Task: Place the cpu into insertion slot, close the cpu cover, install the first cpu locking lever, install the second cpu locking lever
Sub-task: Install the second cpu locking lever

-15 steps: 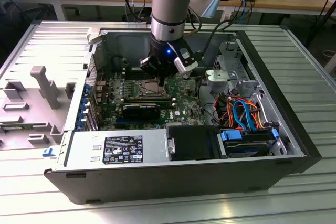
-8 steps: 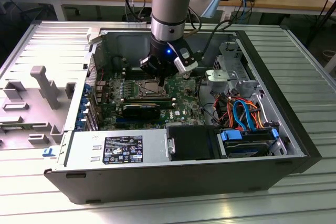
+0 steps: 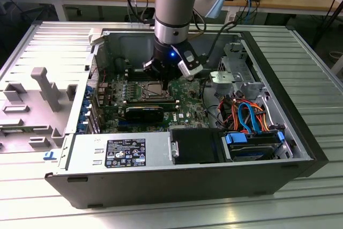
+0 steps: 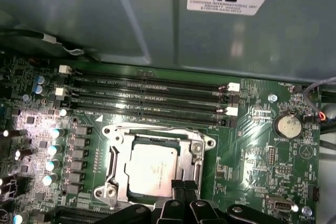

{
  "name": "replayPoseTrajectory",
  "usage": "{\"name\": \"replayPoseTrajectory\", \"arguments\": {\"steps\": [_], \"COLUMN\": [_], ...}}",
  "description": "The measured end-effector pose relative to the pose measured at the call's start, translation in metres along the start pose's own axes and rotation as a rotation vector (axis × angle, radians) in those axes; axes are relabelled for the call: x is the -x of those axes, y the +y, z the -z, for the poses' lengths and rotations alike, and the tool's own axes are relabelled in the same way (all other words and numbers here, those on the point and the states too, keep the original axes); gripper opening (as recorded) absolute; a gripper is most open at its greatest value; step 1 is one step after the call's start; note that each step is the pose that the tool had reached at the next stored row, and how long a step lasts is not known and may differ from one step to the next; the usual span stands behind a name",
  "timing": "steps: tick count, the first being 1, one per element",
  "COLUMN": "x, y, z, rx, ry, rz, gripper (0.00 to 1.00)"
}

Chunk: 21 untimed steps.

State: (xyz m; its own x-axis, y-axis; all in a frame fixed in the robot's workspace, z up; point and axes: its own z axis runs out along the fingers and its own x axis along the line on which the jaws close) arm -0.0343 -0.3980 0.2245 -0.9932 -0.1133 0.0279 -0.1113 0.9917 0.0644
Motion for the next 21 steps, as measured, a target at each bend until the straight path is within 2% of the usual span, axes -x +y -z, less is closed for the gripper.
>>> {"name": "replayPoseTrajectory", "arguments": {"steps": [1, 3, 4, 6, 8, 10, 12, 14, 15, 21], "x": [0.0007, 0.0036, 0.0075, 0.0097, 0.0094, 0.0086, 0.0084, 0.0077, 0.0063, -0.0016], "y": [-0.0006, -0.002, -0.0027, -0.0035, -0.0069, -0.0147, -0.0176, -0.0221, -0.0229, -0.0236], "z": [0.0, -0.0003, -0.0014, -0.0025, -0.0033, -0.0046, -0.0062, -0.0074, -0.0076, -0.0083], "rx": [-0.0074, -0.0359, -0.048, -0.0552, -0.0565, -0.0566, -0.0566, -0.0526, -0.0493, -0.0432], "ry": [0.0008, 0.0041, 0.0053, 0.0062, 0.0063, 0.0063, 0.0063, 0.0059, 0.0055, 0.0049], "rz": [-0.001, -0.002, -0.002, -0.002, -0.002, -0.002, -0.002, -0.002, -0.002, -0.002], "gripper": [0.11, 0.11, 0.11, 0.11, 0.11, 0.11, 0.11, 0.11, 0.11, 0.11]}}
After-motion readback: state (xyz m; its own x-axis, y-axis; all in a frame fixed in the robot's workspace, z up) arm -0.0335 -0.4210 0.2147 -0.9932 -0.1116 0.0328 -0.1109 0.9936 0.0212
